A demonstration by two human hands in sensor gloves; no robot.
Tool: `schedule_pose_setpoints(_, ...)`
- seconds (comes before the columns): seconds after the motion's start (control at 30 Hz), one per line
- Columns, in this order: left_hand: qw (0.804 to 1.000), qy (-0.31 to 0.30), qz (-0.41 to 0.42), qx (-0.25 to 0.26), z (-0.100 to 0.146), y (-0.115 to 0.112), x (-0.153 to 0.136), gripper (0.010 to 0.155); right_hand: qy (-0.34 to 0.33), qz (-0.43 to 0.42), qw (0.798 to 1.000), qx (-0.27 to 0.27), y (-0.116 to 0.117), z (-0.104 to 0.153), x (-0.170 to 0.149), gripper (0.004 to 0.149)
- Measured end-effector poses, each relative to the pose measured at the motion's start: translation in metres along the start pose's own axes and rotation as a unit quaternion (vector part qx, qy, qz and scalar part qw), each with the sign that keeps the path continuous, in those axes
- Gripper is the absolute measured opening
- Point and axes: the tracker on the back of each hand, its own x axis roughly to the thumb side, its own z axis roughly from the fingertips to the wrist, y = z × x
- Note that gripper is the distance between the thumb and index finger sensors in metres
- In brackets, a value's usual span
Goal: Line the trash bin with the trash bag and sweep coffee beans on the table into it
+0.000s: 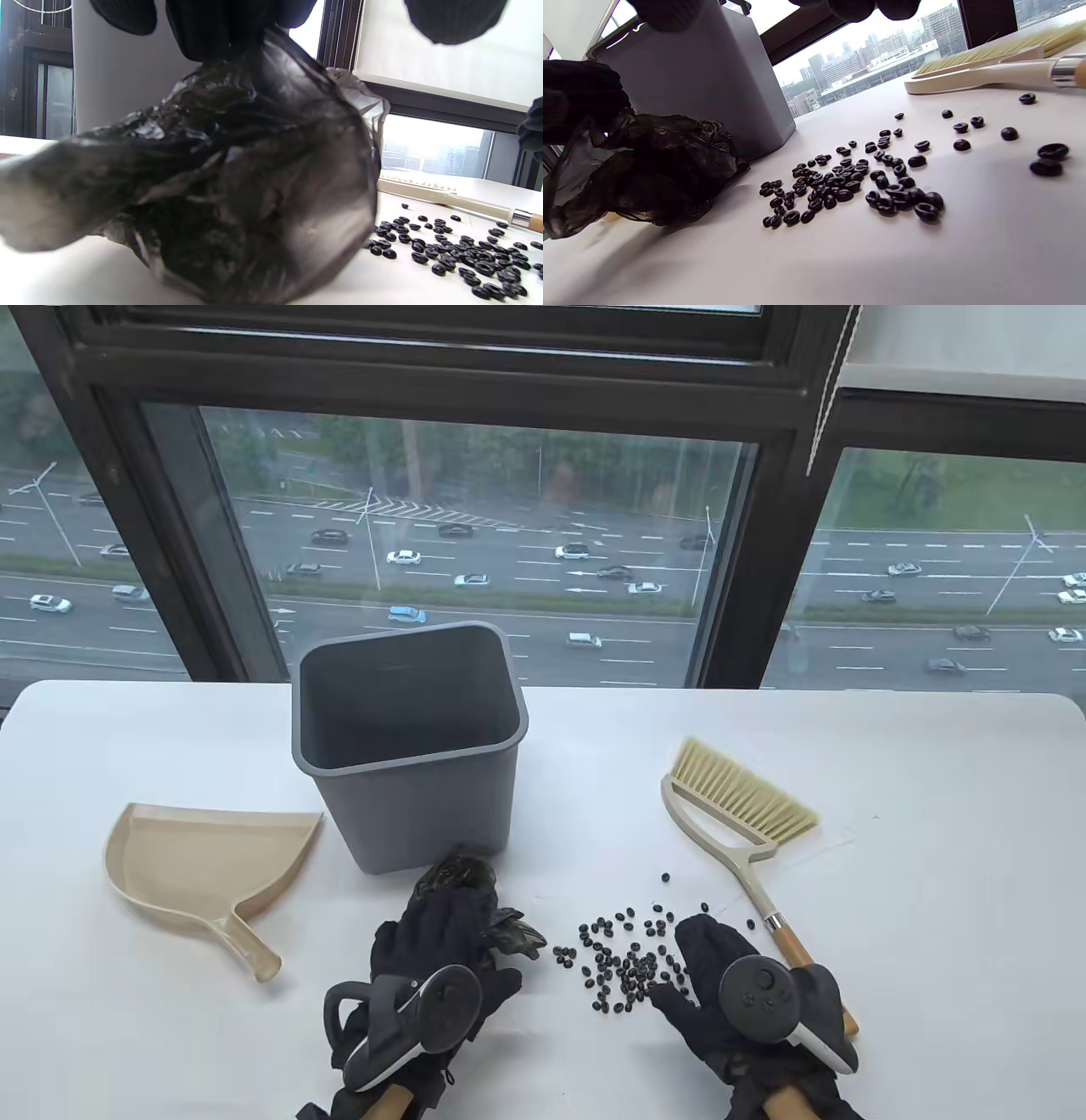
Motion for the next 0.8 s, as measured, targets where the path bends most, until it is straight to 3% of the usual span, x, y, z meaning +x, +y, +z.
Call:
schedule_pose_setpoints(0.63,0.999,0.031,0.032,0.015,-0.001,0.008,-0.016,0.093,0.003,0.011,1.000,-0.022,-0.004,0.000,-0.001,0.078)
schedule_pose_setpoints(0.8,0.993,0.070,0.098,-0.003,-0.004,0.007,-0.037,0.098,-0.006,0.005,1.000,-0.025,-0.006,0.000,0.002,0.078)
